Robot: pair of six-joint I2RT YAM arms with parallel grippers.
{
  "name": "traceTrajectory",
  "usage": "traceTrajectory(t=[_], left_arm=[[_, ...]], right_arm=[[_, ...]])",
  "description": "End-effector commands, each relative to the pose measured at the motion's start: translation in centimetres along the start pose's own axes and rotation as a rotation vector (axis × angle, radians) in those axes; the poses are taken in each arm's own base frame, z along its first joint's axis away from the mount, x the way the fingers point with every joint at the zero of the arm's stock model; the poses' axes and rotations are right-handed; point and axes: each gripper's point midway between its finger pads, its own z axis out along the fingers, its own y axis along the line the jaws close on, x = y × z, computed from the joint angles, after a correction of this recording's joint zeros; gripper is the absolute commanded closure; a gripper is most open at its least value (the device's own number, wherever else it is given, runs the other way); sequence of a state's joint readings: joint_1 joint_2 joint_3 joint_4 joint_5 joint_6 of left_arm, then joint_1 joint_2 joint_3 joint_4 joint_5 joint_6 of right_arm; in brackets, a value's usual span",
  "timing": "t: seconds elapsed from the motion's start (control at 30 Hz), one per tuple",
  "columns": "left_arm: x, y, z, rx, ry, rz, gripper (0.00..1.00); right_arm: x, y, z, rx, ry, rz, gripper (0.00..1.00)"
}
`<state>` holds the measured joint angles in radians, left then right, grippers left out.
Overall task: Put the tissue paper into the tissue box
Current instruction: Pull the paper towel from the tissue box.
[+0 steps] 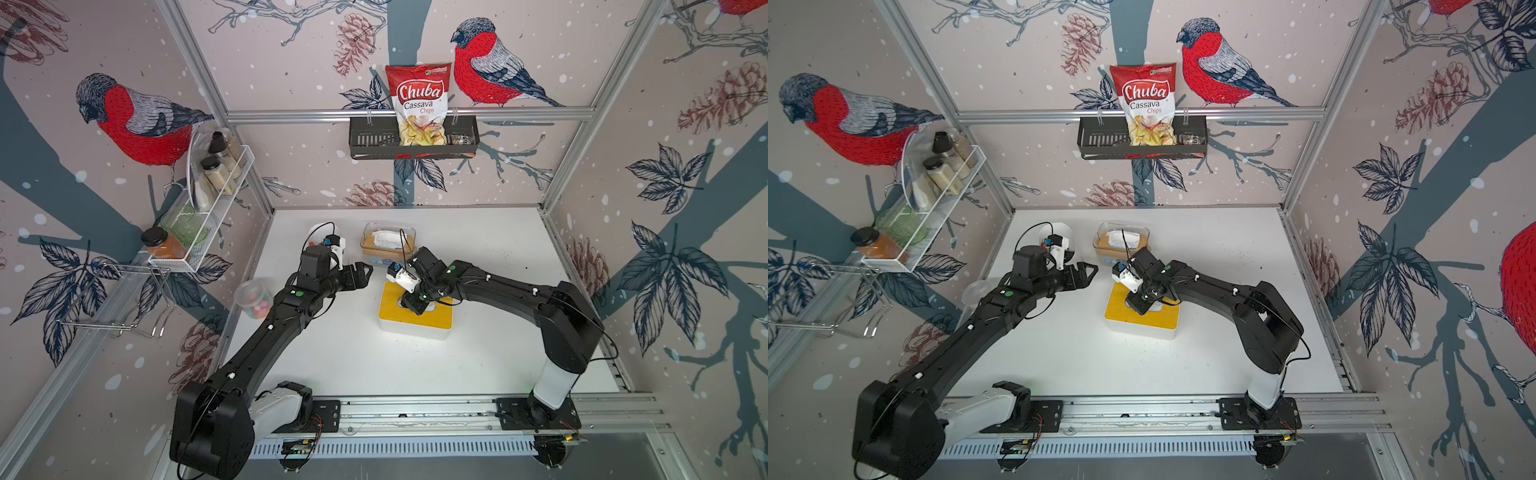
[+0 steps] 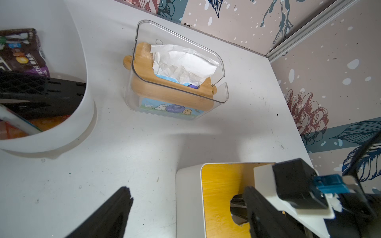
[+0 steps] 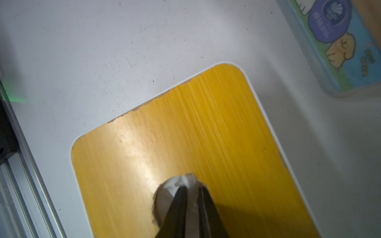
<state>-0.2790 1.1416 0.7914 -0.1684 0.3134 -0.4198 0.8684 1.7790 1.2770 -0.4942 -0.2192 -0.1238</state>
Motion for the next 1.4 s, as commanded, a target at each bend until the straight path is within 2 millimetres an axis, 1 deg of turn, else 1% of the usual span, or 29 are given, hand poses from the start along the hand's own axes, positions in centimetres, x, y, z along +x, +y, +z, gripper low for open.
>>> traceTrajectory(t=[0.0, 0.13, 0.3, 0.4, 0.5, 0.6, 0.73, 0.8, 0.93, 1.0, 1.1, 1.13, 1.2, 1.27, 1.3, 1.33, 1.37], left_arm=[[-0.5, -0.2, 0.0, 0.015, -0.019, 0.004, 0.12], [-0.5, -0.2, 0.1, 0.015, -0.017, 0.003, 0.12], [-0.4, -0.2, 0.3, 0.016, -0.012, 0.002, 0.12], [-0.4, -0.2, 0.4, 0.016, -0.007, 0.001, 0.12], [-0.4, -0.1, 0.5, 0.017, -0.005, 0.001, 0.12], [-0.3, -0.3, 0.5, 0.025, -0.001, 0.005, 0.12], [-0.2, -0.3, 0.5, 0.029, 0.002, 0.004, 0.12], [-0.1, -0.4, 0.5, 0.031, 0.002, 0.004, 0.12], [-0.3, -0.4, 0.3, 0.030, -0.005, 0.007, 0.12], [-0.4, -0.5, 0.2, 0.034, -0.008, 0.007, 0.12], [-0.5, -0.6, 0.1, 0.039, -0.012, 0.008, 0.12], [-0.4, -0.6, 0.1, 0.040, -0.013, 0.008, 0.12], [-0.5, -0.7, 0.1, 0.043, -0.015, 0.009, 0.12], [-0.5, -0.8, 0.0, 0.045, -0.016, 0.009, 0.12], [-0.5, -0.8, 0.0, 0.047, -0.016, 0.009, 0.12], [-0.5, -0.8, 0.0, 0.047, -0.017, 0.010, 0.12], [-0.5, -0.9, 0.0, 0.049, -0.016, 0.010, 0.12]], right_arm=[[-0.8, 0.1, -0.7, -0.010, -0.036, 0.012, 0.88], [-1.6, -0.1, -1.6, -0.009, -0.088, 0.021, 1.00], [-2.6, -0.5, -3.2, -0.030, -0.164, 0.046, 1.00], [-2.8, -0.5, -4.0, -0.042, -0.182, 0.057, 1.00], [-2.7, -0.2, -4.2, -0.046, -0.174, 0.058, 1.00], [-2.5, 0.4, -4.0, -0.054, -0.150, 0.064, 1.00], [-2.4, 1.5, -3.1, -0.049, -0.099, 0.059, 0.95], [-2.4, 2.4, -3.0, -0.064, -0.086, 0.052, 0.92], [-1.2, 3.7, -3.9, -0.121, -0.065, 0.064, 0.84], [-0.7, 3.8, -4.8, -0.133, -0.075, 0.075, 0.78], [-0.8, 2.6, -6.6, -0.136, -0.139, 0.123, 0.68], [-1.0, 1.9, -7.2, -0.131, -0.168, 0.142, 0.62], [-1.2, 0.6, -8.0, -0.108, -0.215, 0.177, 0.54], [-1.2, -0.8, -8.2, -0.080, -0.236, 0.219, 0.48], [-1.1, -1.5, -7.9, -0.063, -0.233, 0.248, 0.45], [-0.9, -1.9, -7.5, -0.062, -0.220, 0.272, 0.44], [-0.8, -1.9, -7.1, -0.072, -0.206, 0.280, 0.44]])
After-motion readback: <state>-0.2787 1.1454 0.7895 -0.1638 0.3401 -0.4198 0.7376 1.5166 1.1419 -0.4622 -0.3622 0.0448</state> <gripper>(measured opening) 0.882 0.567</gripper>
